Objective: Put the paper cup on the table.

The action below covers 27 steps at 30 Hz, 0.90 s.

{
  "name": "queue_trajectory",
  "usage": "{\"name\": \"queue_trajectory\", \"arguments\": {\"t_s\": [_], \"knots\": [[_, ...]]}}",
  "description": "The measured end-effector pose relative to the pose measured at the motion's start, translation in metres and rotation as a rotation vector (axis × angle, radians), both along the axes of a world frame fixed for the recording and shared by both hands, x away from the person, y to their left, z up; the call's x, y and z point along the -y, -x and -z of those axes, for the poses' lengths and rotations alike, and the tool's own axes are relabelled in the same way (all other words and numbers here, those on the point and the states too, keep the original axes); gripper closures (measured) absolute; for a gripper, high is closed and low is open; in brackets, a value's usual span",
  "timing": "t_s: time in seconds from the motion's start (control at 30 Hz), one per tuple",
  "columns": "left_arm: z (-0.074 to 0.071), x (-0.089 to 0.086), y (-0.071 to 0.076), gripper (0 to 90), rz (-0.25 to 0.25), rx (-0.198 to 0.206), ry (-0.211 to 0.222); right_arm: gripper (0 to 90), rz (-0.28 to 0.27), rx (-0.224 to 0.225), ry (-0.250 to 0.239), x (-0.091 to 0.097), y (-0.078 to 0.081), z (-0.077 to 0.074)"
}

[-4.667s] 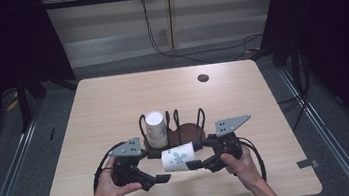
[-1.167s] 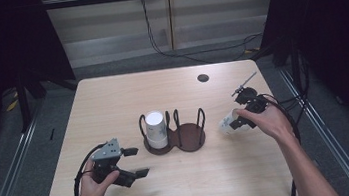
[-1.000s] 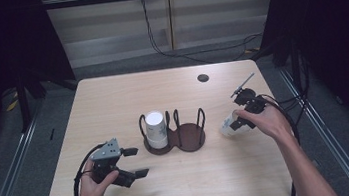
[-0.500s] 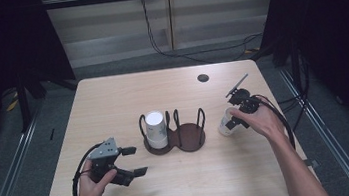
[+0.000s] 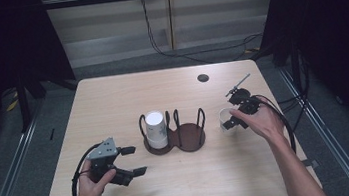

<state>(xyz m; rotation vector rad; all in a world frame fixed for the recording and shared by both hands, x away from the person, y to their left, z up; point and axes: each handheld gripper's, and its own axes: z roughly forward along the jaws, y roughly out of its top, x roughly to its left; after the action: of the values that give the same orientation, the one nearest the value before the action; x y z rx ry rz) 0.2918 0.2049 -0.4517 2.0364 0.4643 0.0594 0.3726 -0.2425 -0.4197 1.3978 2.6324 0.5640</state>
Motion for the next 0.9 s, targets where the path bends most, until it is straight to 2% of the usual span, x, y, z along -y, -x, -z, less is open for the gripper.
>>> {"name": "queue_trajectory", "arguments": {"t_s": [0.13,0.33,0.5,0.57,0.63,0.73,0.8,0.83,0.9], "knots": [[0.000,0.000,0.000,16.2,-0.001,-0.004,-0.003,15.0,0.014,0.022,-0.015,0.002,0.002,-0.002],[0.000,-0.002,0.001,16.2,-0.004,-0.005,0.000,13.8,0.062,0.103,-0.039,0.009,0.008,-0.008],[0.000,-0.002,0.000,16.2,-0.015,0.000,0.000,13.9,0.107,0.167,-0.092,0.014,0.018,-0.011],[0.001,-0.001,0.000,16.2,-0.016,-0.002,0.000,13.7,0.121,0.184,-0.096,0.014,0.021,-0.013],[0.001,-0.001,0.001,16.2,-0.017,0.003,-0.010,13.6,0.136,0.238,-0.102,0.014,0.028,-0.015],[0.000,-0.002,0.002,16.2,-0.018,0.002,-0.010,14.4,0.155,0.264,-0.131,0.016,0.035,-0.014],[0.000,-0.003,0.001,16.2,-0.030,-0.007,-0.012,14.2,0.181,0.322,-0.153,0.018,0.044,-0.013],[0.001,-0.003,0.000,16.2,-0.035,-0.023,-0.005,14.0,0.195,0.341,-0.159,0.017,0.049,-0.013],[0.001,-0.005,0.000,16.2,-0.041,-0.022,-0.007,14.1,0.207,0.364,-0.174,0.018,0.055,-0.011]]}}
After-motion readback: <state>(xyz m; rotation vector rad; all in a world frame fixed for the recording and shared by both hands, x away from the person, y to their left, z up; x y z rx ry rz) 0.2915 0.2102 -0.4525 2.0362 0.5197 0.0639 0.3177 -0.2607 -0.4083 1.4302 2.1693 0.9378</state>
